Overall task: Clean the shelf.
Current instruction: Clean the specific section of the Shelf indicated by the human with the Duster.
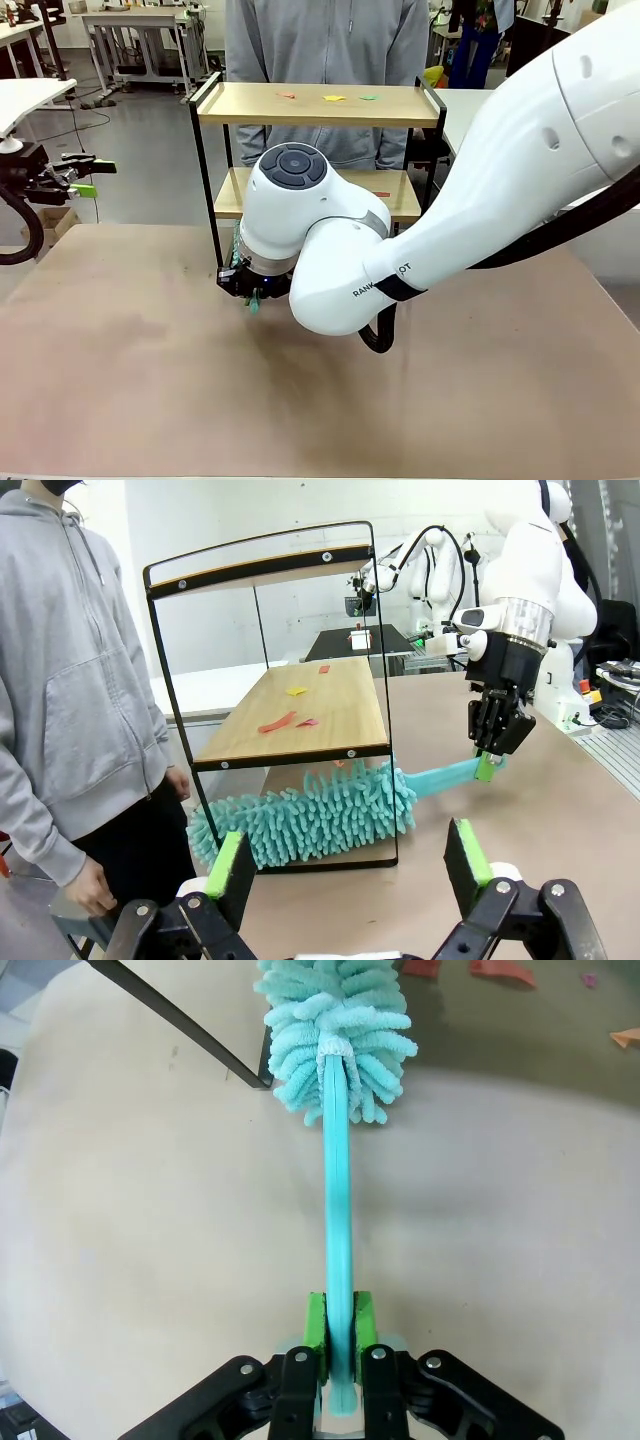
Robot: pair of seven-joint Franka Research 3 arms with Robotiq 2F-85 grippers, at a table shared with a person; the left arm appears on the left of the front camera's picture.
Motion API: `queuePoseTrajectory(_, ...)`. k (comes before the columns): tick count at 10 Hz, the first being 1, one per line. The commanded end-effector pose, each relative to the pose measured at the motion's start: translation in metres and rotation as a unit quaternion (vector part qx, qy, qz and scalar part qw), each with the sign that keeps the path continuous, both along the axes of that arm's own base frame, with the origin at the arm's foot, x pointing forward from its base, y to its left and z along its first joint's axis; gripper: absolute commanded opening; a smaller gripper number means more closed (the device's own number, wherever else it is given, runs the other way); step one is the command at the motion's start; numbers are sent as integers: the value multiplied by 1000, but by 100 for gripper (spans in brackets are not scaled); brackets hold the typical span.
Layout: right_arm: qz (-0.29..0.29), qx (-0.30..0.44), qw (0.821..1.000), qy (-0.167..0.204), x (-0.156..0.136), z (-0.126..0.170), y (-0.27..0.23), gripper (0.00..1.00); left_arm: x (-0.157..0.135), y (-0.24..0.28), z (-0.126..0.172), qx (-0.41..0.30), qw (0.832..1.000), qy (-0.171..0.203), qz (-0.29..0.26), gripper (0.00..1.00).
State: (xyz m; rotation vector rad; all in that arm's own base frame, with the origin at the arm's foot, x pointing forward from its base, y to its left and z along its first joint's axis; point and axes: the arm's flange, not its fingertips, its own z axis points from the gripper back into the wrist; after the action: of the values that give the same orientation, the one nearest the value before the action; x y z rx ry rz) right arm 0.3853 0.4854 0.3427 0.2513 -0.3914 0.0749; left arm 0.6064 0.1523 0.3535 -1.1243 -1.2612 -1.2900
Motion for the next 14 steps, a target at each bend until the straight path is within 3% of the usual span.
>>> queuePoseTrajectory(1,-1,1,1000,1,-1,0,1,14,-1,0,2,-1,1000,-3,0,100)
queuePoseTrajectory(6,-35,15,999,16,-12,-9,-45,14,-1,0,2,-1,1000,-3,0,100)
queuePoseTrajectory(14,-91,19,995,27,-23,1,-136,14,-1,0,2,-1,1000,-3,0,100)
